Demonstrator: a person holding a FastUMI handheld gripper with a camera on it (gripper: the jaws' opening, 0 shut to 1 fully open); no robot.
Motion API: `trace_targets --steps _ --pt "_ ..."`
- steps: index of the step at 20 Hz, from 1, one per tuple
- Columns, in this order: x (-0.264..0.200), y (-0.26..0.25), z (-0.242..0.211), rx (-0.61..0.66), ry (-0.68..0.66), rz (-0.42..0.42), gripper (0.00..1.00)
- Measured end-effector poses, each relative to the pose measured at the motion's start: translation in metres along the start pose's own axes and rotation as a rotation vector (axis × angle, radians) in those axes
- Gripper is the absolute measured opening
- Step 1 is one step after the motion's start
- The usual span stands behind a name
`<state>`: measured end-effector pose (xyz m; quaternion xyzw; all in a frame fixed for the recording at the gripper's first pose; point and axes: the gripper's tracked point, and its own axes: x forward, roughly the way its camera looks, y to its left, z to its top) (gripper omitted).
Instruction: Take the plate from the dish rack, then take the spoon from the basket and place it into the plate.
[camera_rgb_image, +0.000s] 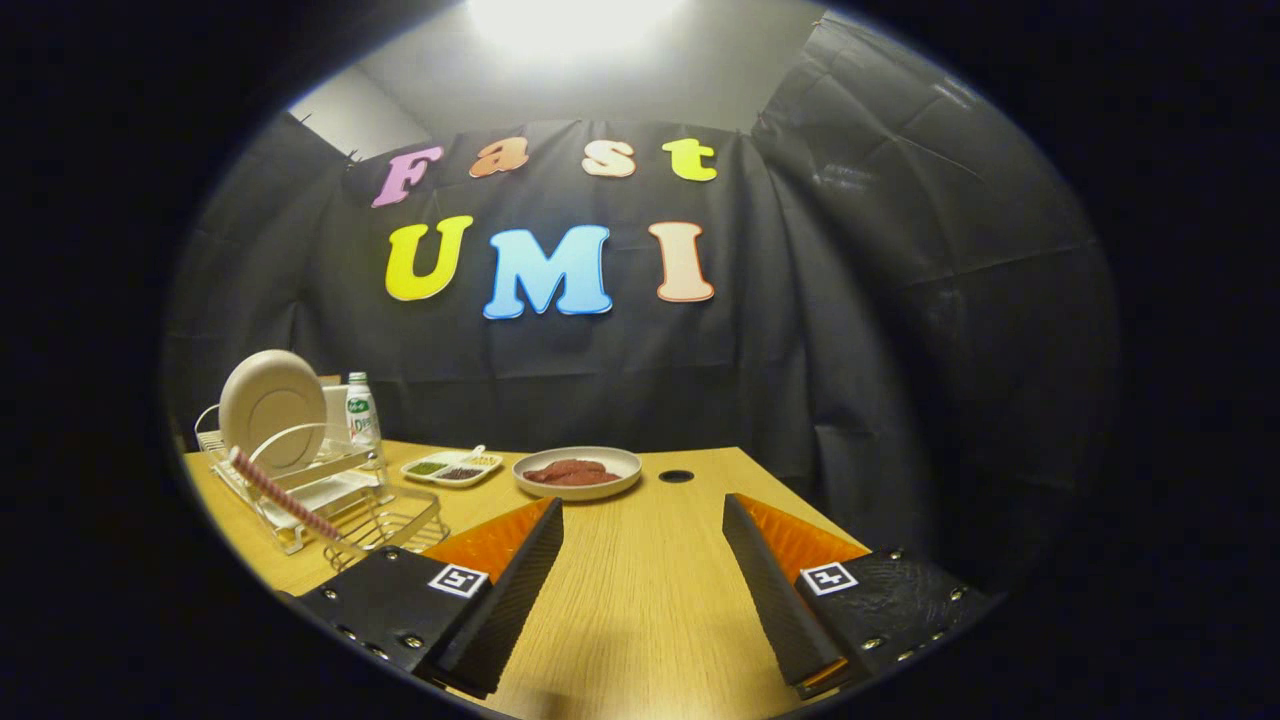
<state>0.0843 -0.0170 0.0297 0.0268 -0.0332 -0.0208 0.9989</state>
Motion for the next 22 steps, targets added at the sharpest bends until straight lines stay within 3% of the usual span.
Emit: trace_targets --steps 4,9,12,16,22 --pt "0.017 -0.028 0.049 -0.025 -0.018 -0.133 0.98" --pt "-0.030 -0.045 0.112 -0.093 0.019 -0.316 0.98" --pt "-0.062 -0.024 0.138 -0.098 0.045 -0.382 0.98" --pt "-0.077 0.039 0.173 -0.096 0.028 -0.364 0.98" --pt "-0.061 0.177 0.188 -0.102 0.027 -0.227 0.98"
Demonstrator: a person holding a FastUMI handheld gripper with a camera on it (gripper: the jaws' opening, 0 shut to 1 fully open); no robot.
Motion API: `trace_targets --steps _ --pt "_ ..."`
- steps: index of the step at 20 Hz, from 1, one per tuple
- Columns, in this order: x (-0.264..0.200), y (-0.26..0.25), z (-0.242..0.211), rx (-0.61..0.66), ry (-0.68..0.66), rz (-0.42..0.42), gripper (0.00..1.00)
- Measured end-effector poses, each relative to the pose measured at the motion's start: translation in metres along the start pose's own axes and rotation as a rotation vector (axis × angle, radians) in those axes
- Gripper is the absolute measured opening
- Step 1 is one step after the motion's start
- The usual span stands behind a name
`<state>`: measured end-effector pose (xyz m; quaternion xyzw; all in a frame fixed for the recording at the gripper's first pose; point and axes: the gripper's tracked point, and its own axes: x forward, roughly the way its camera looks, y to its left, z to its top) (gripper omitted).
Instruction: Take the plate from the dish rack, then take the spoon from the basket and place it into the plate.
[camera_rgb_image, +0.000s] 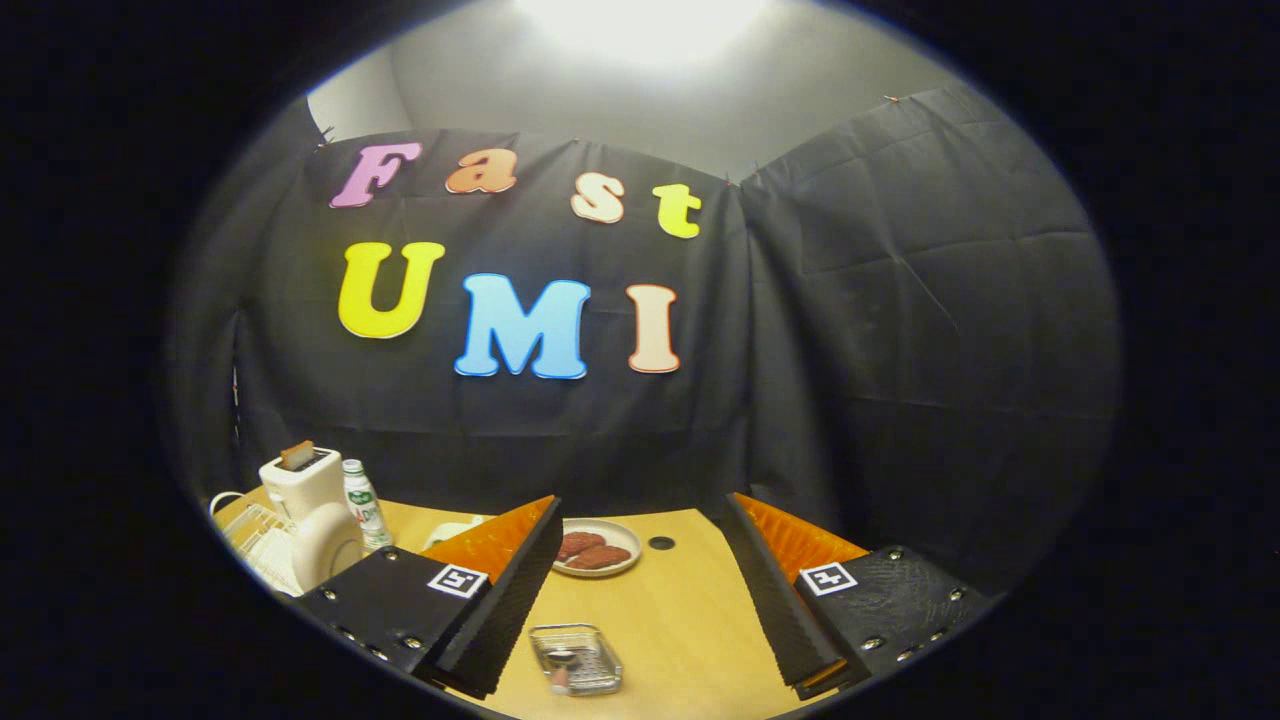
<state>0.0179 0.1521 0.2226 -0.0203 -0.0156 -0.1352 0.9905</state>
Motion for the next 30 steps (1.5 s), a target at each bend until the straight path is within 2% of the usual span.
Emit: trace_targets --steps 5,9,15,21,22,24,27,30 --pt "-0.006 0.109 -0.012 0.031 0.058 0.096 0.98" --pt "-0.002 0.173 -0.022 0.045 0.112 0.112 0.98" --pt "0.012 0.242 -0.050 0.033 0.213 0.126 0.98" --pt "0.018 0.275 -0.089 0.015 0.336 0.143 0.98" --pt "0.018 0.277 -0.092 0.011 0.347 0.145 0.91" --pt "0.020 0.279 -0.100 -0.007 0.370 0.137 0.85" --pt "0.022 0.281 -0.113 -0.039 0.412 0.123 0.85" --pt "0.022 0.281 -0.123 -0.077 0.449 0.107 0.58"
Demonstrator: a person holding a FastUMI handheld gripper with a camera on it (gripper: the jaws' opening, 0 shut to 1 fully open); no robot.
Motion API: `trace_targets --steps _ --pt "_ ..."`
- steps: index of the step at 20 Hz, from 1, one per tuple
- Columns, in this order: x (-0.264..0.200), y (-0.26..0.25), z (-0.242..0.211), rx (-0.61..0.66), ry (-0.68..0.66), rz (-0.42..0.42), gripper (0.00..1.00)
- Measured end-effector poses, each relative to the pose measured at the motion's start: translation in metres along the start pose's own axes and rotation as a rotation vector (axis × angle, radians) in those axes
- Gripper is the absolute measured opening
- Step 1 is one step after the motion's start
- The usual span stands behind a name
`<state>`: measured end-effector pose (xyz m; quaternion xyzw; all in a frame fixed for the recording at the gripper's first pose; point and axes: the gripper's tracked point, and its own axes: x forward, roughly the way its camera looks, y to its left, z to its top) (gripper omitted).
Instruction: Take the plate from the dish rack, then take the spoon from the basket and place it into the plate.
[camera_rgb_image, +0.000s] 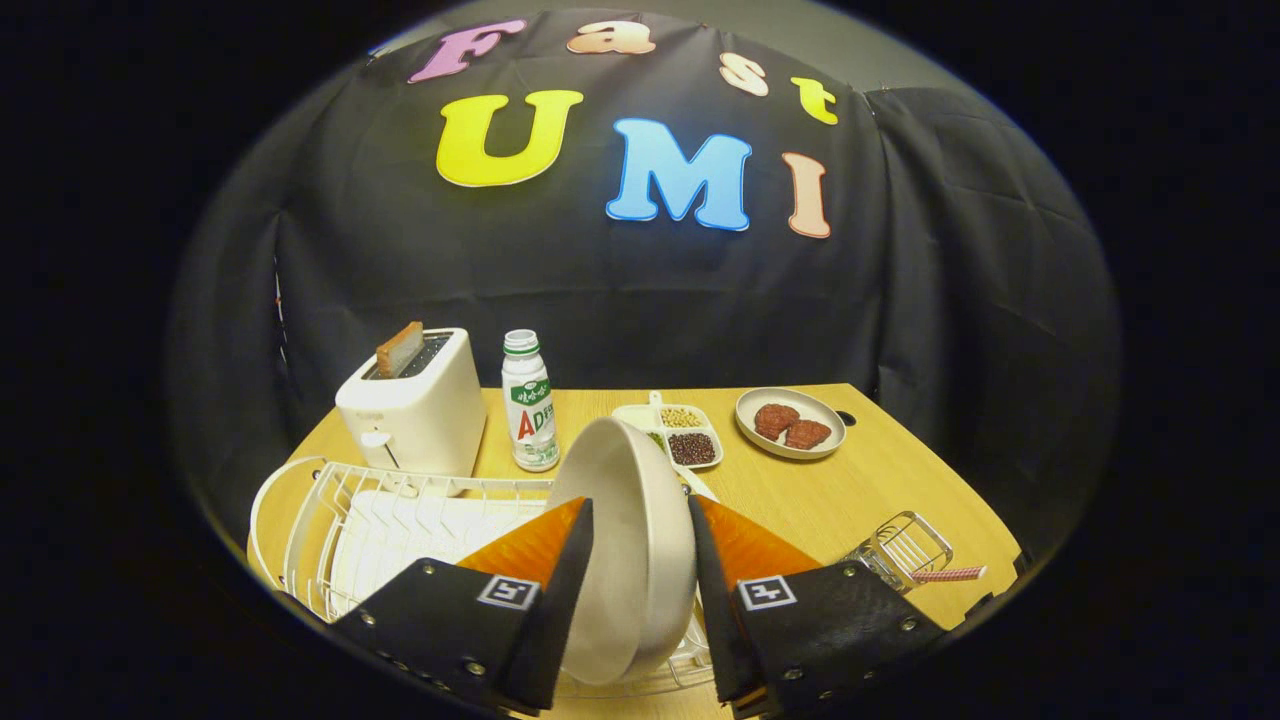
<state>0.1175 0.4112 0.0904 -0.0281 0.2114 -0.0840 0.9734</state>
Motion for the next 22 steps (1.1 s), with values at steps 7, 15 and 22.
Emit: trace_targets --steps 7,15,22 --pt "0.005 -0.006 -0.004 -0.060 0.073 -0.075 0.23" --pt "-0.013 0.001 0.019 -0.192 0.066 -0.142 0.18" --pt "-0.017 -0.009 0.035 -0.251 0.061 -0.226 0.18"
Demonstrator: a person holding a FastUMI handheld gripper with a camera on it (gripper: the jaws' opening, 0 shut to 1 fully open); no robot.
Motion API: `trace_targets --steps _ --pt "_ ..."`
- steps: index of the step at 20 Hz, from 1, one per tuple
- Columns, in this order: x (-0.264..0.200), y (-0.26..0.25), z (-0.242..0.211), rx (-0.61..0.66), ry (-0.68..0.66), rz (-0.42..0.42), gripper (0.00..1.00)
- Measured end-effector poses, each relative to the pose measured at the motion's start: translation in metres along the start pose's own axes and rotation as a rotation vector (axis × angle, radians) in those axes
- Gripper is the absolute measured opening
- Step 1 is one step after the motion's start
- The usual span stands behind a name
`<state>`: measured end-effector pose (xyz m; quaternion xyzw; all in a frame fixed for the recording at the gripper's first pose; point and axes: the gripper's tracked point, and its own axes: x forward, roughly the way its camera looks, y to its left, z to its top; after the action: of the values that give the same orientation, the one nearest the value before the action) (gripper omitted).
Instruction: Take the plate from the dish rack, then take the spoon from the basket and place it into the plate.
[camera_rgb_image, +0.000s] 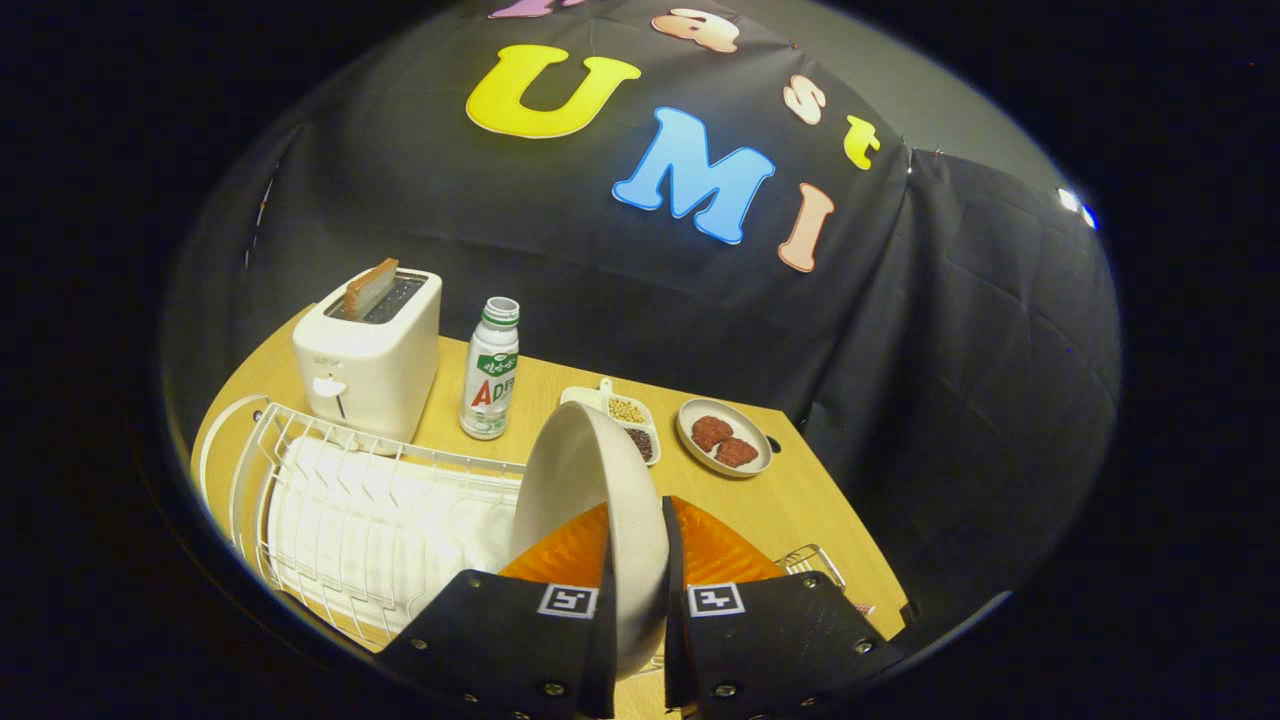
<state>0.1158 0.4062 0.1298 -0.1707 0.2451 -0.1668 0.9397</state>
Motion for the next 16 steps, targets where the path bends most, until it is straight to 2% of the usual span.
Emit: trace_targets --steps 7,12,16 --pt "-0.012 -0.038 0.004 -0.008 -0.018 -0.068 0.19" --pt "-0.051 -0.065 -0.010 -0.015 -0.041 -0.093 0.19" --pt "-0.091 -0.080 -0.025 -0.055 -0.078 -0.083 0.19"
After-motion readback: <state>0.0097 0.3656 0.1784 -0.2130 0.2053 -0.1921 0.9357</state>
